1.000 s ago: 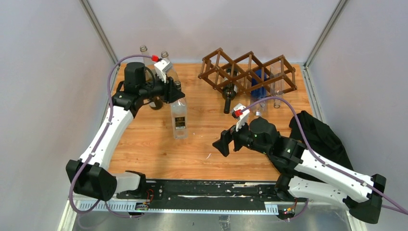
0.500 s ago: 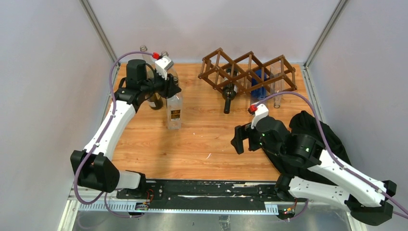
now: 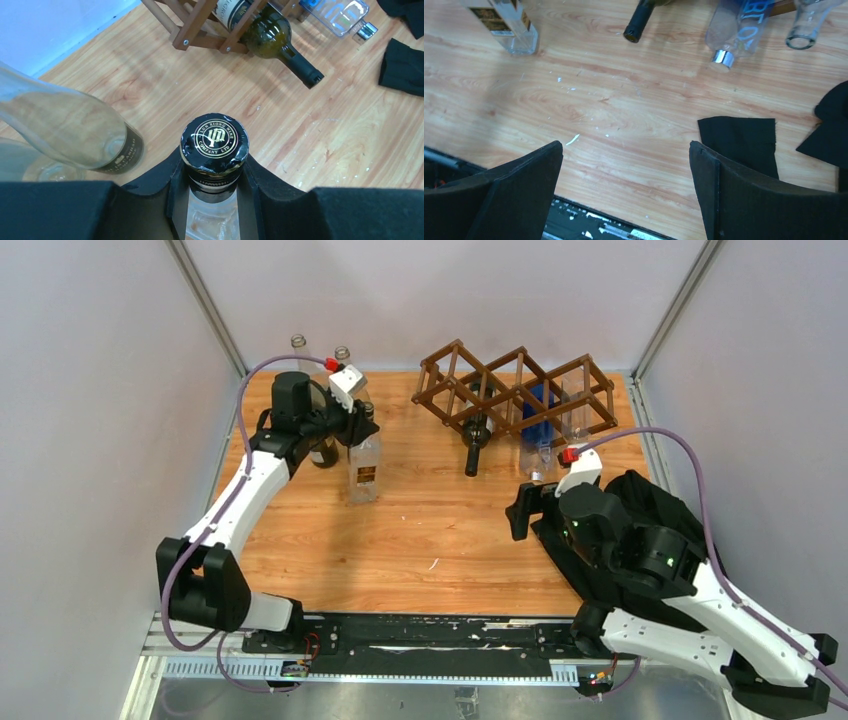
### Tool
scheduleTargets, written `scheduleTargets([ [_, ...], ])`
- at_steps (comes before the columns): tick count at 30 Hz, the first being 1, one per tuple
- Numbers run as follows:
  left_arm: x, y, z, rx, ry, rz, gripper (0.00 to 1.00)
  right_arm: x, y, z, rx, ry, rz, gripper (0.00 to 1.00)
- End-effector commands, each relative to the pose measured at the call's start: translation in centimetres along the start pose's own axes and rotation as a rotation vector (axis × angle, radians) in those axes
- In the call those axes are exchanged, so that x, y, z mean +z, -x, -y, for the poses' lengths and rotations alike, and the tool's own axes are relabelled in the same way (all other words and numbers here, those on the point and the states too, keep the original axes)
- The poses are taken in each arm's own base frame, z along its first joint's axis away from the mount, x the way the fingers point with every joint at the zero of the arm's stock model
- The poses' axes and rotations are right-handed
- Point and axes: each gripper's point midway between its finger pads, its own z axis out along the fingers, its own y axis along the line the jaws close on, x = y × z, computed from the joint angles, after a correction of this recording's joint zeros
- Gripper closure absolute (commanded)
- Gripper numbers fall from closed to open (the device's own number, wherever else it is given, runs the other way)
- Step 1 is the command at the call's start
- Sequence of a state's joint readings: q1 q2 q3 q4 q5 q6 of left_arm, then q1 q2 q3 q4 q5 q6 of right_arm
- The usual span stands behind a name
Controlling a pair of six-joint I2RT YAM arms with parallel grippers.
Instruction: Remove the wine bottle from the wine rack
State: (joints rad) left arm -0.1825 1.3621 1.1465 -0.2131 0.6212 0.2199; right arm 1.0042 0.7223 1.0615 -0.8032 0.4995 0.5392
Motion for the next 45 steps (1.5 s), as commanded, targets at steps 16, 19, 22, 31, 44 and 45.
scheduleTargets([
  [16, 3.1, 7.6, -3.5, 0.067, 0.017, 0.289, 0.98, 4.3, 2.5, 3.1, 0.062, -0.218, 0.012, 0.00],
  [19, 3.3, 7.6, -3.6, 0.043, 0.015, 0.307, 0.88, 5.0, 2.5, 3.8, 0.084, -0.237, 0.007, 0.00],
  [22, 3.2, 7.4, -3.5, 0.017, 0.010, 0.304, 0.79, 6.2, 2.1, 4.3, 0.112, -0.239, -0.014, 0.00],
  [31, 2.5, 4.9, -2.9, 0.033, 0.024, 0.257, 0.66, 9.2, 4.4, 8.4, 0.219, -0.307, -0.022, 0.00],
  [44, 0.8, 4.0, -2.0, 0.029, 0.028, 0.153, 0.00, 10.8, 6.0, 15.9, 0.342, -0.488, 0.031, 0.00],
  [45, 0.5, 3.8, -1.8, 0.029, 0.024, 0.118, 0.00, 11.0, 6.1, 16.7, 0.357, -0.500, 0.041, 0.00],
])
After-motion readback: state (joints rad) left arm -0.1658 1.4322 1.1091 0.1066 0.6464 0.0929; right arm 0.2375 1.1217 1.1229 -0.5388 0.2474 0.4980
